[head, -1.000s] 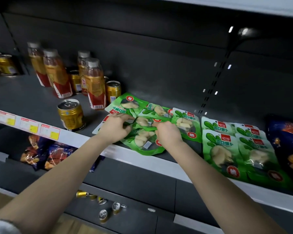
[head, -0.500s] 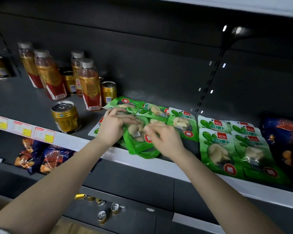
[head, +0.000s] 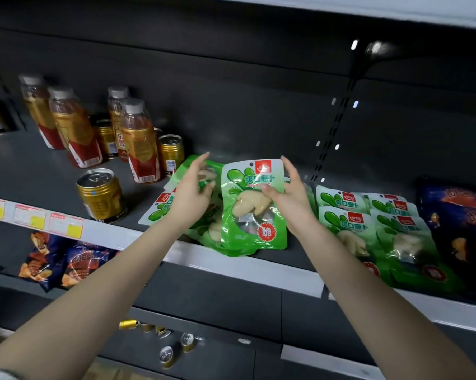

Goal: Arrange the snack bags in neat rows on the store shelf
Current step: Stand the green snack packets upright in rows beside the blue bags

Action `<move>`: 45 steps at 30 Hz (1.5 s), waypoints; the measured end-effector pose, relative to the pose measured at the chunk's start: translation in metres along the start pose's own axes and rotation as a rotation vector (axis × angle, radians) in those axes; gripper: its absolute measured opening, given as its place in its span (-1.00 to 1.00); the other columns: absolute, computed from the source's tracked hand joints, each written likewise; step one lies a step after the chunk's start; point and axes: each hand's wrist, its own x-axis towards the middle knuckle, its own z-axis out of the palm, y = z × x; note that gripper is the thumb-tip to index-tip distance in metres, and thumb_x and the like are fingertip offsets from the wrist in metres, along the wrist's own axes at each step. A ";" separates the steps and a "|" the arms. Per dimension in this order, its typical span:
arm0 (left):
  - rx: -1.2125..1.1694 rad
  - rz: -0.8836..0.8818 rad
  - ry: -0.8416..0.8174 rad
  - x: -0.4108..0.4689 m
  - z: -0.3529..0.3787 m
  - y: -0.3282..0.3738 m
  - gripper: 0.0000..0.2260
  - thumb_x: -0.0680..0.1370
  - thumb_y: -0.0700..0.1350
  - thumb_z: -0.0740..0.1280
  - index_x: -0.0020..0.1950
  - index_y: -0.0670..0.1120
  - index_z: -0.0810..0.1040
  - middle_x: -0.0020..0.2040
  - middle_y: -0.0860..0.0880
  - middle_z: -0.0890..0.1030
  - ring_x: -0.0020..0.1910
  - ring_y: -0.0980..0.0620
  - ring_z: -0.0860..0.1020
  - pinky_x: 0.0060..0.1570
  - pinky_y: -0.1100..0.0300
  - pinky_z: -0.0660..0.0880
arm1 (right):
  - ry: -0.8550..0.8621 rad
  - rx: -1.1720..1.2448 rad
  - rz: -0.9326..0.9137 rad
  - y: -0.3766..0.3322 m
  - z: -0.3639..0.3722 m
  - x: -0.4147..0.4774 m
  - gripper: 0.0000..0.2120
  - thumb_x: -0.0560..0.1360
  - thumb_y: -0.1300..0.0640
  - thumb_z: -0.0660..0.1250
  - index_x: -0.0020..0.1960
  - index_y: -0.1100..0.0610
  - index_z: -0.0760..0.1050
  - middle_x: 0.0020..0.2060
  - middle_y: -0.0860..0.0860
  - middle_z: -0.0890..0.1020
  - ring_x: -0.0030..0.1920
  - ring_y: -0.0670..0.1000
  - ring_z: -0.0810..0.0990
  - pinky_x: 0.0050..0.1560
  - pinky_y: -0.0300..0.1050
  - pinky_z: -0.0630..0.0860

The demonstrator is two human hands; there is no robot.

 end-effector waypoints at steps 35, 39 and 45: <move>0.691 0.253 -0.397 0.000 0.111 0.009 -0.54 0.62 0.02 0.06 0.49 -0.08 0.10 0.34 -0.11 0.46 0.37 -0.10 0.29 0.33 0.03 0.19 | -0.236 -1.230 0.127 0.044 -0.019 -0.025 -0.41 0.63 -0.04 -0.06 0.56 0.12 -0.20 0.53 0.15 -0.19 0.51 0.23 -0.24 0.49 0.14 -0.22; 0.649 0.245 -0.319 0.000 0.113 0.006 -0.56 0.62 -0.04 0.09 0.47 -0.14 0.18 0.48 -0.12 0.26 0.47 -0.11 0.15 0.43 0.04 0.09 | -0.222 -1.236 0.146 0.045 -0.018 -0.018 -0.41 0.62 -0.05 -0.08 0.56 0.11 -0.20 0.53 0.15 -0.17 0.51 0.24 -0.24 0.49 0.15 -0.22; 0.683 0.273 -0.306 0.003 0.116 0.002 -0.63 0.57 -0.13 0.13 0.36 -0.17 0.39 0.40 -0.12 0.39 0.43 -0.11 0.23 0.42 0.05 0.14 | -0.190 -1.226 0.149 0.048 -0.018 -0.007 -0.42 0.62 -0.04 -0.07 0.56 0.08 -0.19 0.54 0.12 -0.17 0.52 0.20 -0.23 0.49 0.13 -0.23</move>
